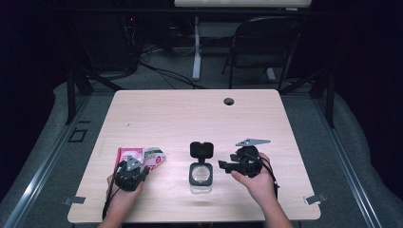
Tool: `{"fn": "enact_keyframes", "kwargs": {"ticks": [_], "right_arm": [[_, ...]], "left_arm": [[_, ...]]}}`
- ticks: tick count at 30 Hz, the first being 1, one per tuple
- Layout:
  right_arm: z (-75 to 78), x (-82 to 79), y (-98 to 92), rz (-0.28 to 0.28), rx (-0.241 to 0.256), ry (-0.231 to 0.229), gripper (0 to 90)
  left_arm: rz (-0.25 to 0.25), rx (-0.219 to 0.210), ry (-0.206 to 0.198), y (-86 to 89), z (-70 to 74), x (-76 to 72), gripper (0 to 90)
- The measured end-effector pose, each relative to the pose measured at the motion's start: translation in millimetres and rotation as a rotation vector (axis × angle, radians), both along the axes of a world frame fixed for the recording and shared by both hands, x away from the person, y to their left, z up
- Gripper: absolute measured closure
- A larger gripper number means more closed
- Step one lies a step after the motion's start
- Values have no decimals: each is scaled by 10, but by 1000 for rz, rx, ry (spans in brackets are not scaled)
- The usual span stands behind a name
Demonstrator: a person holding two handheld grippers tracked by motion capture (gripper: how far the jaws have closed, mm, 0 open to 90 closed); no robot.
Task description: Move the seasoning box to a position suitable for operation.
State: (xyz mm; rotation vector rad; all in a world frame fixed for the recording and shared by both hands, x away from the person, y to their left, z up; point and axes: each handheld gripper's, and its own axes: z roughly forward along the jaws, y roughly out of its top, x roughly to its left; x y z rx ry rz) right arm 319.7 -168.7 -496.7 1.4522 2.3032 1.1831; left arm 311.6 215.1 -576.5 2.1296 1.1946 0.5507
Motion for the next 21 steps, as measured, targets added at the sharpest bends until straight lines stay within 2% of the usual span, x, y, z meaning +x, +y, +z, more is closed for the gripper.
{"fn": "enact_keyframes", "kwargs": {"ticks": [2,4,6,11,15,21], "right_arm": [[0,0,-1,1,-1,1,423],[-1,-1,0,0,-1,2,422],[-1,0,1,0,0,3,422],[-1,1,-4,0,2,0,424],[-1,0,1,-3,3,2,424],[-17,5,-8,-4,12,4,426]], "left_arm": [[-30,45,-34,-29,-10,-17,837],[-29,52,-46,-47,-15,-26,836],[-20,39,-42,-43,-13,-21,849],[-1,-47,-13,42,-6,12,888],[-4,-75,-3,75,3,46,899],[-8,-87,-2,87,42,76,900]]}}
